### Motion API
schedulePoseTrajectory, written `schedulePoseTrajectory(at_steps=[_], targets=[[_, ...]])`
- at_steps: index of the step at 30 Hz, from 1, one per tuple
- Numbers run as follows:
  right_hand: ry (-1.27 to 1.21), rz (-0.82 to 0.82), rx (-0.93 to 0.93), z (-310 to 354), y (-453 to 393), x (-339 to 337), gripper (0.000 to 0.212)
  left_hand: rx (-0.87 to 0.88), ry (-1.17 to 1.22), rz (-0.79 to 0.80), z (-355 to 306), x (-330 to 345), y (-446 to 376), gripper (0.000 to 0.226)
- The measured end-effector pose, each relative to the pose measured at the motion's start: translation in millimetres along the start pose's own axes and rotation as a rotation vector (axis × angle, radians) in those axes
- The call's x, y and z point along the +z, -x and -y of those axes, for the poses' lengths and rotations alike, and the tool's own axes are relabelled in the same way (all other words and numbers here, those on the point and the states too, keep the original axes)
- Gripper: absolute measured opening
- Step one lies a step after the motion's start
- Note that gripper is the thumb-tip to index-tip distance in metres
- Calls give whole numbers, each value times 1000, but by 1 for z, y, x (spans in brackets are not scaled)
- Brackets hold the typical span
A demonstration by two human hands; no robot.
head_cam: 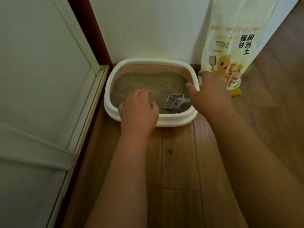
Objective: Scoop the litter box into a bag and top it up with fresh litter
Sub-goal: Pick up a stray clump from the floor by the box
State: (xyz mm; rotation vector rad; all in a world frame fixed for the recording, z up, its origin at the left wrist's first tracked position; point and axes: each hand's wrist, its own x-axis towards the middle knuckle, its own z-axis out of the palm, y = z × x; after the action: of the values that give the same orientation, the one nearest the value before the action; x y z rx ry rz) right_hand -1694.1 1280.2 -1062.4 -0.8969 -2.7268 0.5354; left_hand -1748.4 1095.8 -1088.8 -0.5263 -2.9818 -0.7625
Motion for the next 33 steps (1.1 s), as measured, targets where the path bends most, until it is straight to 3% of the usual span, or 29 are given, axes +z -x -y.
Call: schedulePoseTrajectory(at_steps=[6,9,11,17,21,26,33], targets=[[79,53,-88,-15,24,26,61,135,-1,75,42,8,-1,45],[120,54,-88,-27,28,32,62,115,41,93,44,16,0,47],[139,63,-94,-32,30,36,64,1,268,80,42,26,4,43],[83,113,-122,-37,39,59,60,-683,1354,128,43,56,25,30],[45,170,-140,-39,47,82,45,-839,1984,167,54,81,49,39],[8,410,-137,-39,60,115,11,-955,2267,35,69,108,78,48],[80,638,-72,-50,85,172,35,-1050,2298,11,80,121,94,49]])
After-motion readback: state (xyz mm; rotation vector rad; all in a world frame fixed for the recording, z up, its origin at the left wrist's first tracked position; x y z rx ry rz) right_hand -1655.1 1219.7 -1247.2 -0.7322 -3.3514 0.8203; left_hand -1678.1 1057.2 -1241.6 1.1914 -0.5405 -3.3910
